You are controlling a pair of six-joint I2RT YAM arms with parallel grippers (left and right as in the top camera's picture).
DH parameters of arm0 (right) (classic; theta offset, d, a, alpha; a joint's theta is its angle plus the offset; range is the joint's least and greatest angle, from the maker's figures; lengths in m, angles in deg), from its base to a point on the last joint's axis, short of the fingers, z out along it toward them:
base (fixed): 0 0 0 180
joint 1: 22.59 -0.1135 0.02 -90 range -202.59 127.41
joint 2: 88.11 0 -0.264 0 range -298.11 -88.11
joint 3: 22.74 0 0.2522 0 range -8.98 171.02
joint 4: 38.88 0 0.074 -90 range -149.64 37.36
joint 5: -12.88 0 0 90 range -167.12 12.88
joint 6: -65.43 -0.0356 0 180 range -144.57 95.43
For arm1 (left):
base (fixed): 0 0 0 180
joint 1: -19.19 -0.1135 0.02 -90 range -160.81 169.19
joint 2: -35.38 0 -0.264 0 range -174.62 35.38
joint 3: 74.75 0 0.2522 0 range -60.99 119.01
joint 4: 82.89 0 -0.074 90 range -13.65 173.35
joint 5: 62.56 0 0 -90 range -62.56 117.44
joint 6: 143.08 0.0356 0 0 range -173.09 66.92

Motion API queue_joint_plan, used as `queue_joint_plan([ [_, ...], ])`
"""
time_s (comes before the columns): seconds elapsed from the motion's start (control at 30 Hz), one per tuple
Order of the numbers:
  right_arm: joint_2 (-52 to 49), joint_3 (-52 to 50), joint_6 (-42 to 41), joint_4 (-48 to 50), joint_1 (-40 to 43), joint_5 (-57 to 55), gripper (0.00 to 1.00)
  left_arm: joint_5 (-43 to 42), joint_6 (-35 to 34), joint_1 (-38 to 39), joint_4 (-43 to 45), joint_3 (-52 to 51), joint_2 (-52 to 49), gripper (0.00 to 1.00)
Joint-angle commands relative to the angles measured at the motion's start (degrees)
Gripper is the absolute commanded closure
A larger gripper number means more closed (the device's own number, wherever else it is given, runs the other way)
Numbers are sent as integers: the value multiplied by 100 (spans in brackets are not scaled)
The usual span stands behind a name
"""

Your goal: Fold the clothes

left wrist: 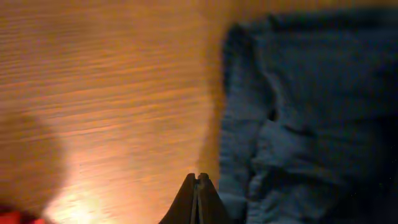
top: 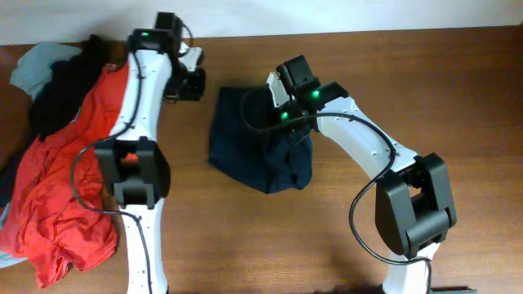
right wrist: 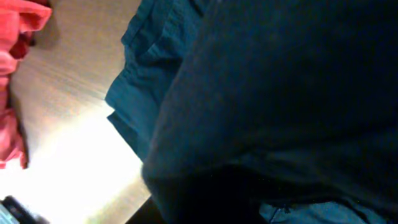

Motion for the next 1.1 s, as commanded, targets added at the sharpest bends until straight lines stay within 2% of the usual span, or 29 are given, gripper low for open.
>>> queue_joint_plan([
  [0.0,-35,72,278,13,-116,299,96,-437,-227,-339,-9,151,2,98],
  [0.03,-35,72,387,11,-142,280,92,-595,-225,-433,-9,151,2,98],
  [0.07,-35,72,501,11,-170,271,81,-691,-225,-511,-11,151,2,98],
  [0.1,-35,72,568,15,-210,262,63,-737,-225,-566,-11,151,2,99],
  [0.2,-37,72,809,44,-356,260,60,-737,-223,-669,-4,157,2,98],
  [0.27,-39,72,901,96,-470,262,45,-732,-157,-682,-2,157,2,99],
  [0.37,-42,72,964,223,-651,258,34,-730,-146,-682,33,190,2,99],
  [0.63,-107,70,955,658,-835,258,29,-586,-72,-697,-39,785,2,100],
  [0.9,-487,72,739,988,-824,304,31,-190,-76,-922,-485,2356,2,99],
  [1.07,-125,168,741,1290,-824,433,31,-173,-46,-970,-741,2951,2,99],
])
